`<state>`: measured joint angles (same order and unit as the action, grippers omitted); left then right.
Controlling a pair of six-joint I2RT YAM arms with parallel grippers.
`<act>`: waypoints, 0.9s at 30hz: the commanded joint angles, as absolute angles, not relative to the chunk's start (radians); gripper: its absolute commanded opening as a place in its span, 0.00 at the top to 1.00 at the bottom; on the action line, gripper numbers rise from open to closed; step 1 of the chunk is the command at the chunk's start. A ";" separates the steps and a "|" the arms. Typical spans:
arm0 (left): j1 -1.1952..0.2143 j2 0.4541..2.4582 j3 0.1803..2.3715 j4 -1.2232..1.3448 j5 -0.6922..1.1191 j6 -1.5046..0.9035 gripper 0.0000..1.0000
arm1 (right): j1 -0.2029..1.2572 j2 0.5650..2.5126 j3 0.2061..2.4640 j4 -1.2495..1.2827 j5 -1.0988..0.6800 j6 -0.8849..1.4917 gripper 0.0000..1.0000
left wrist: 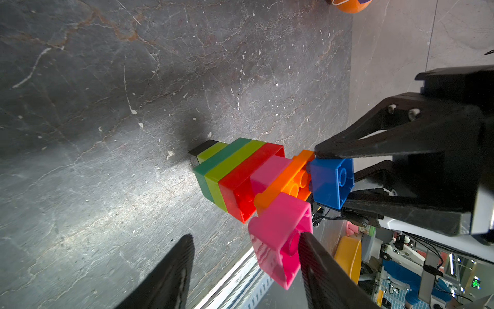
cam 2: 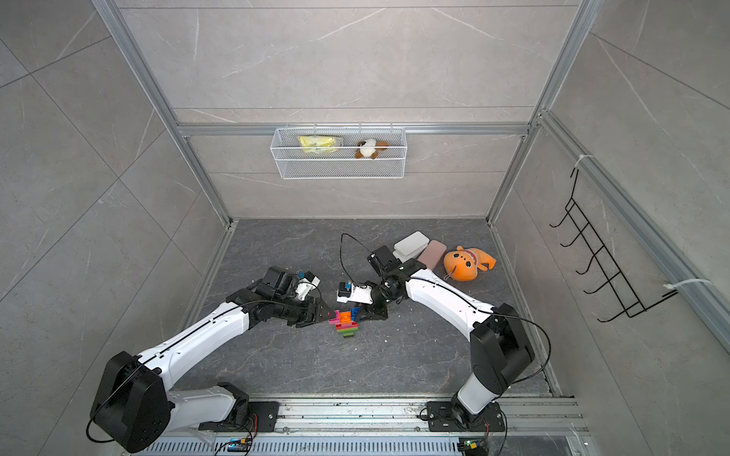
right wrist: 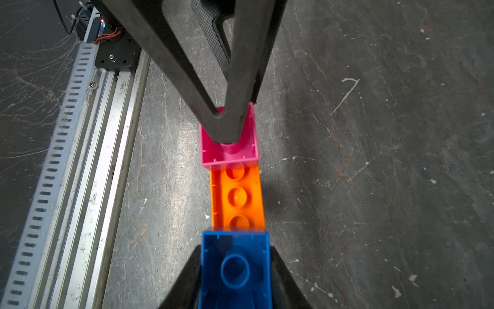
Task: Assemble a carrot with lego
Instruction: Assemble the lego brick with the lego brick.
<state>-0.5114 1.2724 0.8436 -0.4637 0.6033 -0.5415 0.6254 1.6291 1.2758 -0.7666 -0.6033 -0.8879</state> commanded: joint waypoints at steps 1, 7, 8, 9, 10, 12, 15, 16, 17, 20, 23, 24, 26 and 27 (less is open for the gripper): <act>-0.508 1.282 0.873 -0.487 0.587 -0.513 0.35 | 0.613 1.644 1.279 -0.791 -0.605 -0.910 0.82; -0.508 1.286 0.874 -0.493 0.583 -0.511 0.35 | 0.607 1.662 1.284 -0.800 -0.609 -0.917 0.82; -0.508 1.287 0.877 -0.496 0.580 -0.509 0.35 | 0.607 1.668 1.289 -0.806 -0.611 -0.917 0.82; -0.509 1.290 0.881 -0.498 0.578 -0.508 0.35 | 0.607 1.674 1.293 -0.812 -0.609 -0.919 0.82; -0.509 1.292 0.883 -0.501 0.578 -0.508 0.35 | 0.607 1.677 1.297 -0.816 -0.611 -0.919 0.82; -0.508 1.295 0.885 -0.503 0.572 -0.509 0.36 | 0.607 1.676 1.299 -0.821 -0.615 -0.923 0.82; -0.508 1.298 0.887 -0.508 0.559 -0.509 0.35 | 0.608 1.668 1.291 -0.823 -0.618 -0.928 0.82; -0.508 1.298 0.886 -0.509 0.557 -0.508 0.36 | 0.607 1.666 1.289 -0.825 -0.620 -0.928 0.82; -0.508 1.299 0.887 -0.508 0.555 -0.509 0.36 | 0.607 1.665 1.290 -0.828 -0.620 -0.930 0.82; -0.509 1.304 0.889 -0.512 0.546 -0.507 0.36 | 0.607 1.664 1.290 -0.846 -0.622 -0.933 0.82; -0.508 1.309 0.895 -0.518 0.533 -0.503 0.36 | 0.609 1.656 1.291 -0.857 -0.621 -0.931 0.82; -0.508 1.313 0.896 -0.519 0.530 -0.502 0.36 | 0.609 1.650 1.289 -0.859 -0.619 -0.930 0.82; -0.508 1.319 0.902 -0.524 0.522 -0.498 0.36 | 0.610 1.636 1.284 -0.859 -0.617 -0.929 0.82; -0.508 1.322 0.903 -0.525 0.522 -0.496 0.36 | 0.609 1.630 1.280 -0.859 -0.618 -0.931 0.82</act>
<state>-0.5114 1.3037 0.8772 -0.4828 0.5701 -0.5247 0.6071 1.6489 1.2896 -0.7910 -0.6270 -0.9142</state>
